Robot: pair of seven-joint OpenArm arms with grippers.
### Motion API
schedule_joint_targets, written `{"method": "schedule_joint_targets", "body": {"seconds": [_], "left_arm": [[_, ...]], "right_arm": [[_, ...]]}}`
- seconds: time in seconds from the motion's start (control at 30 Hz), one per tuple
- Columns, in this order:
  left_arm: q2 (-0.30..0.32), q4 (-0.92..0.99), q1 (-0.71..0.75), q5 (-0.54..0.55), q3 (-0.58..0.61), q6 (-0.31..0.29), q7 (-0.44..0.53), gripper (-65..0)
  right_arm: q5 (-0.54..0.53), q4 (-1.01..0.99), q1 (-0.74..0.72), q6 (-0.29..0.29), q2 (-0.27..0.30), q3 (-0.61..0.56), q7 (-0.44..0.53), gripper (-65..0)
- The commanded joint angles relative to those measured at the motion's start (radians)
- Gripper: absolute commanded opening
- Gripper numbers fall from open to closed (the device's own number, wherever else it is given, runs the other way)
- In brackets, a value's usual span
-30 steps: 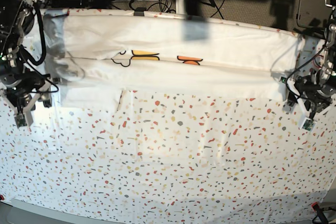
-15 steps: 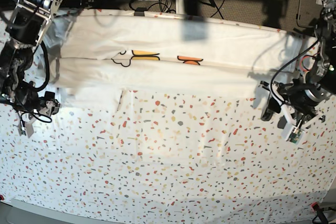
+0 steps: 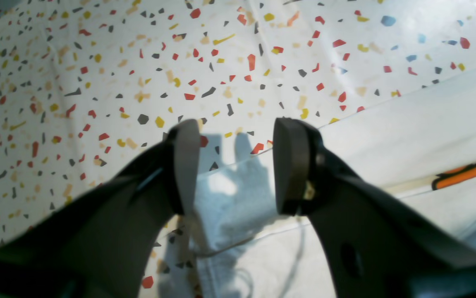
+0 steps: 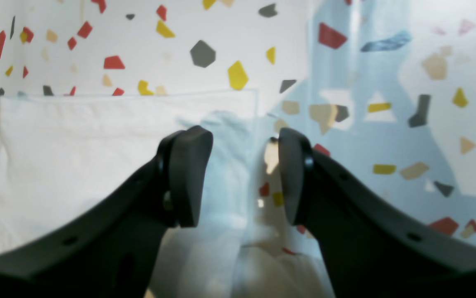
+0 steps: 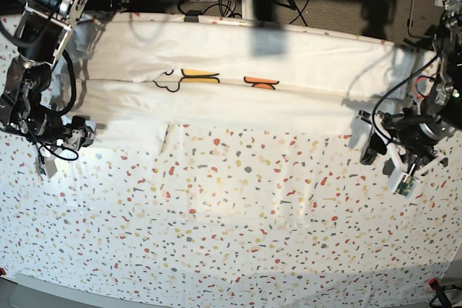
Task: Fold the T-shirt properly
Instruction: 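Release the shirt and lift both grippers off the fold, then grasp the shirt end with the right gripper and fold it inward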
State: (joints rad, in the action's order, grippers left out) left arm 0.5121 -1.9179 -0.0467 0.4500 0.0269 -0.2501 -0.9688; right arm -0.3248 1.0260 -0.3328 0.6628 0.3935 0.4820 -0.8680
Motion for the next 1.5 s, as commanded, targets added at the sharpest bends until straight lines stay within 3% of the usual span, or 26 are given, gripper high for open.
{"method": "schedule_joint_targets", "body": {"seconds": [0.0,0.1,0.3,0.5,0.6,0.8,0.97,1.27,1.4,1.47], "left_arm": [[0.012,-0.015,-0.017,0.004,-0.007,0.003,0.023,-36.9],[0.012,-0.015,-0.017,0.005,-0.007,0.003,0.023,-36.9],[0.012,-0.015,-0.017,0.005,-0.007,0.003,0.023,-36.9],[0.012,-0.015,-0.017,0.005,-0.007,0.003,0.023,-36.9],[0.012,-0.015,-0.017,0.005,-0.007,0.003,0.023,-36.9],[0.012,-0.015,-0.017,0.004,-0.007,0.003,0.023,-36.9],[0.012,-0.015,-0.017,0.004,-0.007,0.003,0.018,-36.9],[0.012,-0.015,-0.017,0.004,-0.007,0.003,0.017,-36.9],[0.012,-0.015,-0.017,0.004,-0.007,0.003,0.015,-36.9],[0.012,-0.015,-0.017,0.004,-0.007,0.003,0.015,-36.9]], "right_arm": [[-0.016,0.011,-0.027,0.007,0.019,0.002,0.015,-35.7],[-0.016,-0.010,-0.027,0.007,0.019,0.002,0.017,-40.9],[-0.016,-0.102,-0.027,0.006,0.018,0.002,0.045,-42.0],[-0.001,-0.108,-0.027,0.006,0.019,0.002,0.032,-65.0],[-0.027,-0.107,-0.036,0.011,0.020,0.002,0.006,-65.0],[-0.242,-0.045,-0.065,0.035,0.019,0.002,-0.101,-65.0],[-0.357,0.089,-0.051,0.035,0.018,0.002,-0.199,-65.0],[-0.841,0.401,0.144,0.035,0.016,0.002,-0.528,-65.0],[-1.085,0.549,0.268,0.035,0.017,0.002,-0.528,-65.0],[-1.148,0.620,0.334,0.035,0.017,0.002,-0.528,-65.0]]}}
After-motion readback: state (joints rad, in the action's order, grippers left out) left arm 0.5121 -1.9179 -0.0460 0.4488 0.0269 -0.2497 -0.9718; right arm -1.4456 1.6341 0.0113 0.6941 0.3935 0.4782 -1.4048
